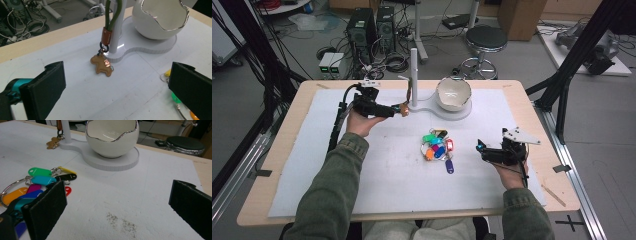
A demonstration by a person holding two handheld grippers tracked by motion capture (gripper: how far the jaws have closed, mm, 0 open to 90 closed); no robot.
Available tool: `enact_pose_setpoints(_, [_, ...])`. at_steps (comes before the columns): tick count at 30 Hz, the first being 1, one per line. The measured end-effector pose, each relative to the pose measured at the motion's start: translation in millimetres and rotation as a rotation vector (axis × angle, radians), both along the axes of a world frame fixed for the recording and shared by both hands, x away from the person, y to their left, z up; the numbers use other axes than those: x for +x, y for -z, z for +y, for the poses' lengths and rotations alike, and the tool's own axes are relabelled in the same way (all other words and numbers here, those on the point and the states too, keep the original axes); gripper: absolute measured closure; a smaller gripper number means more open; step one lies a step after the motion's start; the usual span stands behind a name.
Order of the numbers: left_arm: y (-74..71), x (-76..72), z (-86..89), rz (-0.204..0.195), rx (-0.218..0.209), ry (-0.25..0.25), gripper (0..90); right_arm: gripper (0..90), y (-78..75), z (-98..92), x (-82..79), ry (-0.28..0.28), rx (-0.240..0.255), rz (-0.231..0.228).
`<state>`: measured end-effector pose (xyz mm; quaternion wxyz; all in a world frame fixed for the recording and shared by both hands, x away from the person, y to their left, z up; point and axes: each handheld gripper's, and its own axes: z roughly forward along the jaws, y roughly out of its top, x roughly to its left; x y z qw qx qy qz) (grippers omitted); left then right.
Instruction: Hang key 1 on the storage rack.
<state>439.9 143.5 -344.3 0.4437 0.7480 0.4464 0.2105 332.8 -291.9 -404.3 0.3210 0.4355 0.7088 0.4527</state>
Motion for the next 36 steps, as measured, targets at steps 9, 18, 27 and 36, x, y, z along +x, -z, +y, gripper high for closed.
enact_pose_setpoints(9, [2.9, -16.5, 22.5, -0.018, -0.053, -0.027, 1.6, 0.5, 0.2, 0.5, 0.0, 0.001, -0.002, 0.003])
enact_pose_setpoints(18, [5.5, -34.0, 45.4, -0.035, -0.078, -0.056, 1.6, 0.5, 0.5, 0.6, 0.4, 0.001, -0.001, 0.007])
enact_pose_setpoints(27, [14.3, -47.4, 68.5, -0.024, -0.089, -0.093, 1.6, 0.5, 0.6, 1.2, 0.7, 0.0, -0.004, 0.004])
enact_pose_setpoints(36, [20.2, -58.7, 81.9, -0.024, -0.096, -0.113, 1.7, 0.5, 1.0, 2.2, 1.1, -0.002, -0.006, 0.006])
